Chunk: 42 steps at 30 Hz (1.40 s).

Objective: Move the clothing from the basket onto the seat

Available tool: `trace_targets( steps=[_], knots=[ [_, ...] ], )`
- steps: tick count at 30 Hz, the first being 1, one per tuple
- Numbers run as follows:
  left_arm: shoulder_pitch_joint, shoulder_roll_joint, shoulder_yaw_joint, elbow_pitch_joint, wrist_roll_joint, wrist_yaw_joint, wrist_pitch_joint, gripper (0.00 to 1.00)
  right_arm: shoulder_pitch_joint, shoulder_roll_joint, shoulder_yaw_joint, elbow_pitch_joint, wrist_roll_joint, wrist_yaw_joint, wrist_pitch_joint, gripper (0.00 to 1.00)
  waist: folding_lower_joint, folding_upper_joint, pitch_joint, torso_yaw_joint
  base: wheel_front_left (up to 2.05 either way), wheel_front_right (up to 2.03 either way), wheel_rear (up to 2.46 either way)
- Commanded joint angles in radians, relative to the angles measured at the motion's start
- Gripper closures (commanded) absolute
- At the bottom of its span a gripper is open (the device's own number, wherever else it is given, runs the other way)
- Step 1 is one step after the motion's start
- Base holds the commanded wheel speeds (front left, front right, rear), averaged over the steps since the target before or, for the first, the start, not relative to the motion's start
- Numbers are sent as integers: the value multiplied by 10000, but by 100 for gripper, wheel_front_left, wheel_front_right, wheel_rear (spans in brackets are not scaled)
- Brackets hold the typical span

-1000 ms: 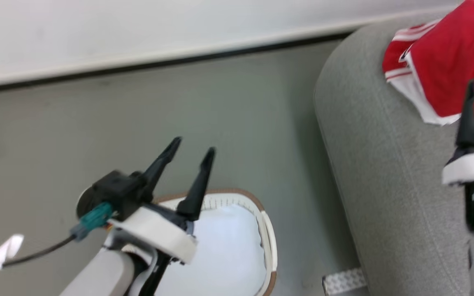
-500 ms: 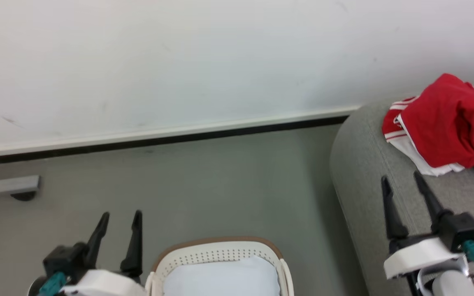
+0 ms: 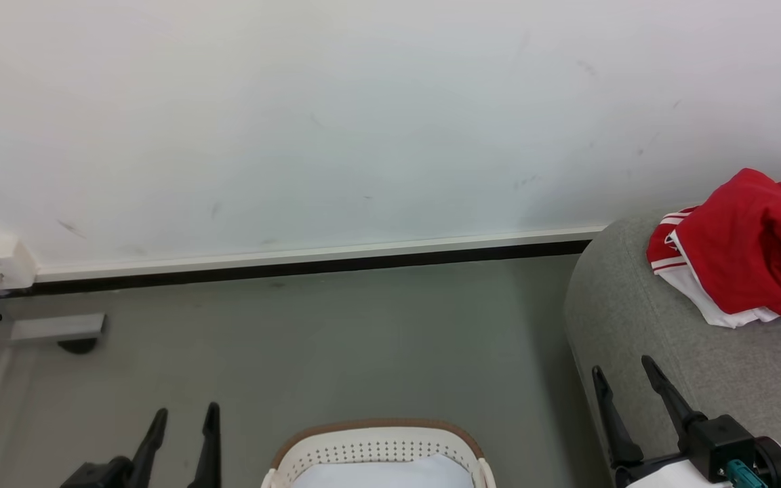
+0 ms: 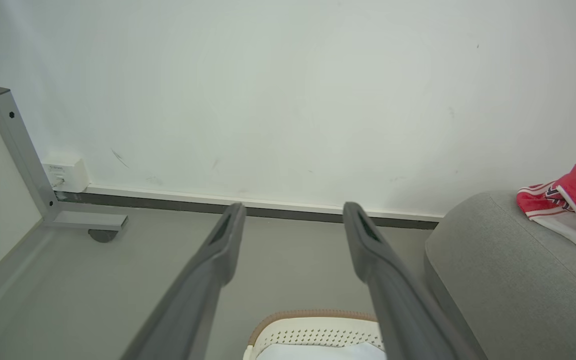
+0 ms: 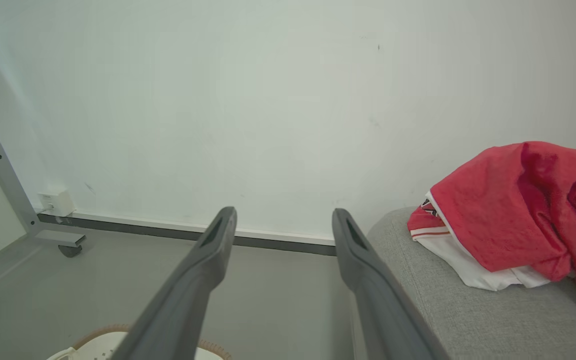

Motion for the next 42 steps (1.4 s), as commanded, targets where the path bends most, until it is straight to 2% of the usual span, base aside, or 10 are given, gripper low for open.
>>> trace_targets(
  steps=[1, 9, 18, 19, 21, 42],
  knots=[
    [181, -102, 162, 56, 116, -74, -19, 0, 146, -32, 22, 14, -25, -23, -21, 0, 3, 0, -54, -41, 0, 0, 0],
    [569, -767, 777, 185, 693, -509, -16, 0, 176, -31, -23, 167, -76, -23, -19, 0, 3, 0, -198, -93, 0, 0, 0],
    [634, -1140, 1114, 493, 1154, -1067, -15, 0, 86, -31, -47, 266, -24, -23, -19, 0, 3, 0, -239, -30, 0, 0, 0],
    [518, -1179, 1063, 521, 992, -1074, -9, 100, 142, 0, -35, 287, -67, 2, 2, 100, 3, 0, -239, -31, 0, 0, 0],
    [584, -1239, 1000, 683, 970, -1072, -1, 100, 257, 25, -20, 417, -55, 2, 11, 100, 3, 0, -240, -30, 0, 0, 0],
    [46, -1631, 1851, 634, -2229, -1430, 1008, 100, 184, -40, -628, 29, 3962, -2, 984, 100, 3, 0, -173, 111, 0, 0, 0]
  ],
)
